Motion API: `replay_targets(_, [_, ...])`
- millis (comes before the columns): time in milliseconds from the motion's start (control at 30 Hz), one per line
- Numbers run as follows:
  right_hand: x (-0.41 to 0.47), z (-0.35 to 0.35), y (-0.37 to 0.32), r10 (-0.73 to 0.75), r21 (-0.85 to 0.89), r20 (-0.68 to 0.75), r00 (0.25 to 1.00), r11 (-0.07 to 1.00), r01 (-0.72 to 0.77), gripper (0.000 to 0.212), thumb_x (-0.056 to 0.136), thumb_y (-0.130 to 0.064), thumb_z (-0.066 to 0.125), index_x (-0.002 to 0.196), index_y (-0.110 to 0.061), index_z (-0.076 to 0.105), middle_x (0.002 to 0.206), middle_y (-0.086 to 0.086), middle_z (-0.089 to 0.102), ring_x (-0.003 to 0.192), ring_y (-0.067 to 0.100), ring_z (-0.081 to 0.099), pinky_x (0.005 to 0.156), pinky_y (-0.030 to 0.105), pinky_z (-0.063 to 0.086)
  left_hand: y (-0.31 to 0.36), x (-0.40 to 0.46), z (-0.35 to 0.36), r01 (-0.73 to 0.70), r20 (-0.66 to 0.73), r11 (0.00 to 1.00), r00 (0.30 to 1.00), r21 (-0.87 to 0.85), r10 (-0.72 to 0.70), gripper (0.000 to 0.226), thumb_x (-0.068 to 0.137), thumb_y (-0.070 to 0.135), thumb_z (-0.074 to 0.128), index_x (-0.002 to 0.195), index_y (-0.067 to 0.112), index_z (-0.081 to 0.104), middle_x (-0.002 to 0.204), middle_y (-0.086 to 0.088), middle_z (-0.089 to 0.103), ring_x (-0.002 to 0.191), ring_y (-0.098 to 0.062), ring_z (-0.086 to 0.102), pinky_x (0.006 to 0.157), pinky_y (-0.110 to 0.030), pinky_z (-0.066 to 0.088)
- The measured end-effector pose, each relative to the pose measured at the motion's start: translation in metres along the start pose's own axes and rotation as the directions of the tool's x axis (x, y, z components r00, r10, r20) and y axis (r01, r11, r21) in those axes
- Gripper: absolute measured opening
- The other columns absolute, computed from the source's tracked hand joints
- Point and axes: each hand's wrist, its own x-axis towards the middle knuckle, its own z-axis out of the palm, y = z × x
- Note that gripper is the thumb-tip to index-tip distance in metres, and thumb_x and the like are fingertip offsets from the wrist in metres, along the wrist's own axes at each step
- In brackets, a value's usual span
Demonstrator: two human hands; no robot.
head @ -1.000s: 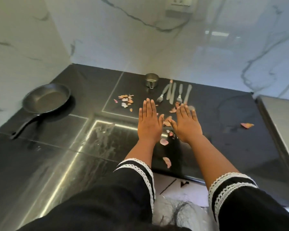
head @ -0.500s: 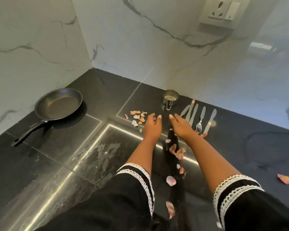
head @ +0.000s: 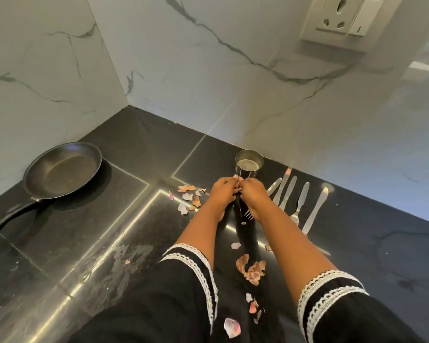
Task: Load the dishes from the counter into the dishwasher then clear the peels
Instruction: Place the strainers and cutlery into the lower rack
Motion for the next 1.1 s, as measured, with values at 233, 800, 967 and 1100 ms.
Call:
replay_targets(233, [0.004, 0.003, 0.0, 0.005, 0.003, -0.138, 0.99, 1.0, -0.005, 0.019, 0.096, -0.019, 0.052, 0.107, -0.015, 0.067, 0.101, 0.008, 0.067, 0.094, 0.02, 0.063, 0.088, 0.039, 0.053, 0.0, 0.007, 0.005, 0.051, 0.017, 0.998, 0.998, 0.044, -0.052, 0.027, 0.098, 0.028, 0.049, 0.107, 0.009, 0.065, 0.104, -0.009, 0.066, 0.099, -0.019, 0.06, 0.091, -0.034, 0.047])
replay_targets(800, [-0.056, 0.003, 0.006, -0.133, 0.031, -0.268, 0.954, 0.989, 0.147, 0.018, 0.099, -0.014, 0.048, 0.104, -0.017, 0.065, 0.097, 0.001, 0.063, 0.081, 0.006, 0.054, 0.059, 0.021, 0.038, -0.022, -0.051, 0.015, -0.101, 0.007, 0.994, 0.995, -0.052, 0.102, 0.022, 0.099, 0.025, 0.049, 0.103, 0.013, 0.067, 0.094, -0.012, 0.065, 0.084, -0.018, 0.059, 0.073, -0.033, 0.05])
replay_targets(967, [-0.085, 0.006, 0.014, -0.153, 0.042, -0.286, 0.946, 0.984, 0.172, 0.019, 0.098, -0.013, 0.047, 0.1, -0.017, 0.065, 0.097, 0.003, 0.064, 0.092, 0.016, 0.059, 0.075, 0.03, 0.05, -0.025, -0.077, 0.009, -0.127, 0.029, 0.991, 0.991, -0.038, 0.128, 0.021, 0.098, 0.023, 0.049, 0.101, 0.014, 0.068, 0.099, -0.014, 0.066, 0.088, -0.02, 0.06, 0.079, -0.036, 0.051])
replay_targets(1100, [-0.108, 0.011, 0.021, -0.173, -0.01, -0.304, 0.937, 0.984, 0.178, 0.023, 0.1, -0.012, 0.043, 0.102, -0.017, 0.066, 0.1, 0.002, 0.064, 0.097, 0.017, 0.058, 0.086, 0.034, 0.051, -0.032, -0.099, -0.002, -0.108, 0.075, 0.993, 0.991, -0.046, 0.112, 0.019, 0.096, 0.018, 0.052, 0.096, 0.011, 0.069, 0.09, -0.01, 0.067, 0.084, -0.017, 0.06, 0.076, -0.034, 0.051])
